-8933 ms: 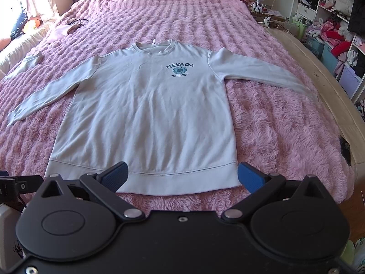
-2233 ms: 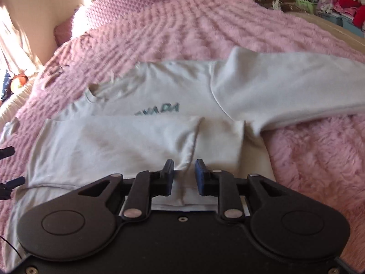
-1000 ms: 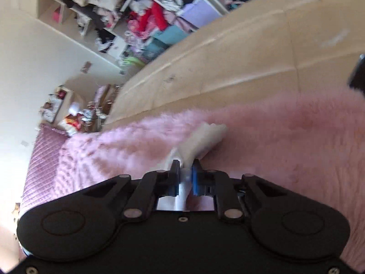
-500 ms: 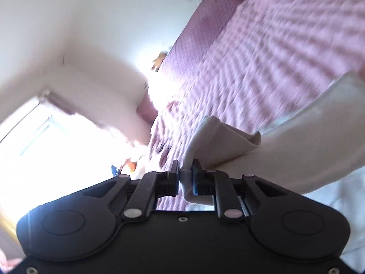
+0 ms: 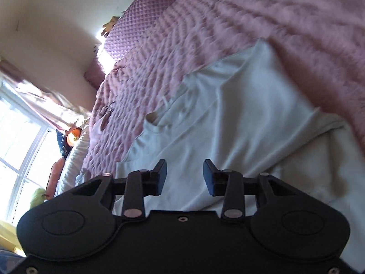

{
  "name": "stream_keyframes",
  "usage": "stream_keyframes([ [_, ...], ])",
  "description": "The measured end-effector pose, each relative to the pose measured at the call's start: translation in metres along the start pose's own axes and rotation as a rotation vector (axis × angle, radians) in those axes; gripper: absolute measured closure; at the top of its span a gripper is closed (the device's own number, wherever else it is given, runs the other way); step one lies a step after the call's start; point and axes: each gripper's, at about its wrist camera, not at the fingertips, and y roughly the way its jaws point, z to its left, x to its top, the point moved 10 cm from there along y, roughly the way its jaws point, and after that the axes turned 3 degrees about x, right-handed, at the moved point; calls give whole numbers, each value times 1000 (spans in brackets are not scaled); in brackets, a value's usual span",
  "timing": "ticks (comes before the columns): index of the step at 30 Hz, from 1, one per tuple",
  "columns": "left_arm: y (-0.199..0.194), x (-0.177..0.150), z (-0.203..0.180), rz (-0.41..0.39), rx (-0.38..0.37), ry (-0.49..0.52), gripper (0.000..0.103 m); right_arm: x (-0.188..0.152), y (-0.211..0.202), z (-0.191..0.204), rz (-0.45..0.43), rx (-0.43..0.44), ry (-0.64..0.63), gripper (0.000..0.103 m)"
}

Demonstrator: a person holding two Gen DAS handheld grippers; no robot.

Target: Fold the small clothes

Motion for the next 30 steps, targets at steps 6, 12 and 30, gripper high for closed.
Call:
stream_keyframes([
  [6, -3, 5, 13, -25, 110, -1, 23, 13, -35, -47, -56, -46, 93, 66],
  [12, -5, -1, 25, 2, 134, -19, 24, 0, -32, -50, -38, -46, 92, 66],
  [30, -11, 4, 52, -49, 122, 27, 91, 4, -26, -81, -84, -120, 197, 63],
])
